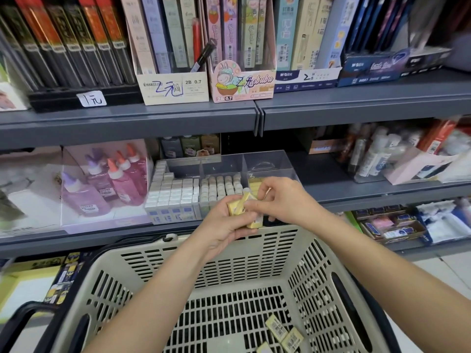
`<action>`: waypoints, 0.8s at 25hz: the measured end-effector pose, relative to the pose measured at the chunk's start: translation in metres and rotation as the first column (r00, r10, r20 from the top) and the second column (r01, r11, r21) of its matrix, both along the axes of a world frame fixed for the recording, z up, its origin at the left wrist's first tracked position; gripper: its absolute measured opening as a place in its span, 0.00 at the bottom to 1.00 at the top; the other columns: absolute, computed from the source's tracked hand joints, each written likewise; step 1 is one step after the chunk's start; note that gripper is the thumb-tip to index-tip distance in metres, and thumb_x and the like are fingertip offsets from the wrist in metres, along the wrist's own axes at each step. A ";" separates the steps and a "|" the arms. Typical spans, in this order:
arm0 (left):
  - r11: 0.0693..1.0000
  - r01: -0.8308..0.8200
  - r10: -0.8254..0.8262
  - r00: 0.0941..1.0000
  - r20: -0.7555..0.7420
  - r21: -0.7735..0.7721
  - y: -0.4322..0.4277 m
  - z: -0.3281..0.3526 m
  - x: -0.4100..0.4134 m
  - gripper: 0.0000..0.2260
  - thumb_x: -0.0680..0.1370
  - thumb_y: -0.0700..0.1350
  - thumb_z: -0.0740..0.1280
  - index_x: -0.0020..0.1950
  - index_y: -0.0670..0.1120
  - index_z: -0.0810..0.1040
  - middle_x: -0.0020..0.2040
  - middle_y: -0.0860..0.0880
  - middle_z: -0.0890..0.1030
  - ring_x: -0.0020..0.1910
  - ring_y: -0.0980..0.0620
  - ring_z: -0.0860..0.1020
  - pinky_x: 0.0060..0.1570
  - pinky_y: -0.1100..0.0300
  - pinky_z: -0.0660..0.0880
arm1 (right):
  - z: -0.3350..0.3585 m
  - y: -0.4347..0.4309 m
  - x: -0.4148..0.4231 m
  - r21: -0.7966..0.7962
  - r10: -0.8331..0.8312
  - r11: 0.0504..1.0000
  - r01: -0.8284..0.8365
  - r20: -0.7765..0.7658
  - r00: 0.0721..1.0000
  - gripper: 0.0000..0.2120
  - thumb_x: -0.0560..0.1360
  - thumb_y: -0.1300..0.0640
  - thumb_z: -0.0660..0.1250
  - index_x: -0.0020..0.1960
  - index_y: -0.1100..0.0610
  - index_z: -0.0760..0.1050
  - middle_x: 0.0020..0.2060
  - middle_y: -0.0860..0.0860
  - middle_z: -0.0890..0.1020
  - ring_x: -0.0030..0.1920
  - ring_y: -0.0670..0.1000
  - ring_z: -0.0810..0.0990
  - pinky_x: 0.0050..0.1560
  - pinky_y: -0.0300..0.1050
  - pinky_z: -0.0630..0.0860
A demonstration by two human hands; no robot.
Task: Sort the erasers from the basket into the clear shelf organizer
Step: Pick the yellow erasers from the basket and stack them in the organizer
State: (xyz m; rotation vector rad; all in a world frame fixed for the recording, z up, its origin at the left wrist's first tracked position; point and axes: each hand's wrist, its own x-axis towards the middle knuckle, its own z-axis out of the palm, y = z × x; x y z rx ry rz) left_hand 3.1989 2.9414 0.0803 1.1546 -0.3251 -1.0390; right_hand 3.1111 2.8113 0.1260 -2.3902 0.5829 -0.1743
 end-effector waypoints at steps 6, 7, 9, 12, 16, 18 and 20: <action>0.994 -0.103 0.100 0.993 -0.069 -0.038 -0.001 0.001 0.006 0.16 0.70 0.33 0.69 0.55 0.45 0.73 0.51 0.43 0.81 0.44 0.49 0.83 0.37 0.61 0.80 | 0.006 -0.023 -0.012 0.424 0.022 0.903 -0.069 0.115 0.993 0.10 0.73 0.67 0.68 0.51 0.56 0.77 0.41 0.51 0.85 0.39 0.46 0.81 0.37 0.36 0.78; 0.994 -0.099 0.096 0.993 -0.064 -0.036 -0.002 0.001 0.005 0.16 0.70 0.33 0.69 0.55 0.46 0.73 0.50 0.42 0.81 0.44 0.49 0.83 0.36 0.61 0.79 | 0.006 -0.024 -0.013 0.425 0.028 0.902 -0.080 0.126 0.992 0.11 0.73 0.68 0.67 0.52 0.57 0.77 0.43 0.52 0.85 0.40 0.45 0.82 0.39 0.36 0.79; 0.994 -0.101 0.099 0.994 -0.054 -0.034 -0.004 0.001 0.003 0.17 0.70 0.32 0.69 0.54 0.47 0.73 0.50 0.42 0.81 0.43 0.49 0.84 0.35 0.61 0.79 | 0.005 -0.024 -0.014 0.435 0.031 0.896 -0.092 0.144 0.989 0.11 0.73 0.69 0.67 0.53 0.59 0.77 0.43 0.53 0.84 0.40 0.43 0.83 0.40 0.35 0.79; 0.992 -0.118 0.116 0.993 -0.037 -0.035 -0.008 0.002 0.002 0.16 0.71 0.31 0.69 0.53 0.47 0.73 0.50 0.42 0.81 0.43 0.49 0.84 0.35 0.62 0.79 | 0.007 -0.025 -0.017 0.384 0.053 0.917 -0.105 0.144 0.988 0.11 0.74 0.68 0.66 0.53 0.57 0.77 0.40 0.52 0.84 0.34 0.40 0.81 0.34 0.33 0.77; 0.992 -0.118 0.118 0.993 -0.005 -0.038 -0.012 0.002 -0.001 0.14 0.72 0.32 0.69 0.53 0.46 0.73 0.47 0.45 0.82 0.42 0.50 0.84 0.35 0.63 0.79 | 0.005 -0.027 -0.017 0.292 0.050 0.951 -0.098 0.170 0.984 0.10 0.76 0.63 0.65 0.53 0.51 0.78 0.37 0.54 0.84 0.36 0.48 0.82 0.34 0.38 0.77; 0.994 -0.101 0.102 0.995 0.015 -0.042 -0.017 0.002 -0.003 0.14 0.72 0.33 0.70 0.52 0.47 0.73 0.45 0.46 0.82 0.42 0.51 0.84 0.36 0.62 0.79 | 0.003 -0.028 -0.016 0.277 0.018 0.959 -0.066 0.173 0.985 0.09 0.76 0.62 0.65 0.53 0.52 0.79 0.37 0.56 0.84 0.36 0.50 0.82 0.39 0.41 0.80; 0.995 -0.090 0.091 0.996 0.011 -0.042 -0.021 0.004 -0.004 0.14 0.72 0.33 0.69 0.52 0.47 0.73 0.44 0.47 0.83 0.41 0.51 0.84 0.36 0.62 0.79 | 0.002 -0.030 -0.018 0.360 0.057 0.926 -0.115 0.168 0.984 0.11 0.75 0.65 0.65 0.53 0.52 0.78 0.36 0.53 0.83 0.35 0.46 0.82 0.40 0.37 0.80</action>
